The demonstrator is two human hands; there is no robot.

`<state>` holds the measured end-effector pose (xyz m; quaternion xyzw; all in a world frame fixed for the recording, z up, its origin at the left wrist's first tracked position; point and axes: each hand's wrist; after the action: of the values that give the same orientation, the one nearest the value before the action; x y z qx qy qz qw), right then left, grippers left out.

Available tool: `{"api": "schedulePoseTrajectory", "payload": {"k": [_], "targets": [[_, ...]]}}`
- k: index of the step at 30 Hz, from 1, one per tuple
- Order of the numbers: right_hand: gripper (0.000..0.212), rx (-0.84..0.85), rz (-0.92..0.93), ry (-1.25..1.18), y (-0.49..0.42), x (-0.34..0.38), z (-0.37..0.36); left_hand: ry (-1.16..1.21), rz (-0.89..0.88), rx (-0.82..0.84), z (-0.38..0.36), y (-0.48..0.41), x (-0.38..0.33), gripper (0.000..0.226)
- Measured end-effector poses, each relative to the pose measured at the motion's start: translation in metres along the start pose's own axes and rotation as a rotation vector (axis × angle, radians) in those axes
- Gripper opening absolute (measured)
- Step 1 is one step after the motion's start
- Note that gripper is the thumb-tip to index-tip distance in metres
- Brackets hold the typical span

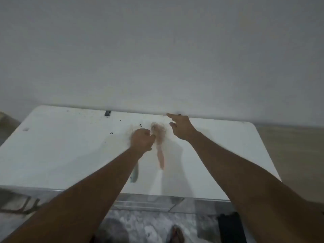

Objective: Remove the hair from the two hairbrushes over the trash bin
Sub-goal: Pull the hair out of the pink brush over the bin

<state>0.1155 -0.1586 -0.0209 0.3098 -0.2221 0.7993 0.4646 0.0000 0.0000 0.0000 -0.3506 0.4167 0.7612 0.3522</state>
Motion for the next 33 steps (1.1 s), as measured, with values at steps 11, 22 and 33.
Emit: {"api": "schedulePoseTrajectory", "payload": {"k": [11,22,33], "targets": [[0.041,0.108,-0.005,0.048,0.006,-0.029,-0.042,-0.632,0.04,0.014,-0.054,0.006,0.036,0.035],[0.042,0.038,-0.055,-0.147,0.01,-0.034,-0.044,0.15,0.273,0.116,-0.051,0.001,0.04,0.026],[0.034,-0.064,0.05,-0.354,0.016,0.047,-0.091,0.578,0.21,0.115,0.037,0.03,0.081,0.03]]}}
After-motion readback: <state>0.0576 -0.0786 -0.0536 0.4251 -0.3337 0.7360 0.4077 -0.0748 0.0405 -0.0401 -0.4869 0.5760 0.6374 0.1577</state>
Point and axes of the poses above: each hand's wrist, its own y-axis away from the middle knuckle, its own z-axis out of the back of the hand, x = y × z, and after that the axes turned 3 degrees about -y, right-handed
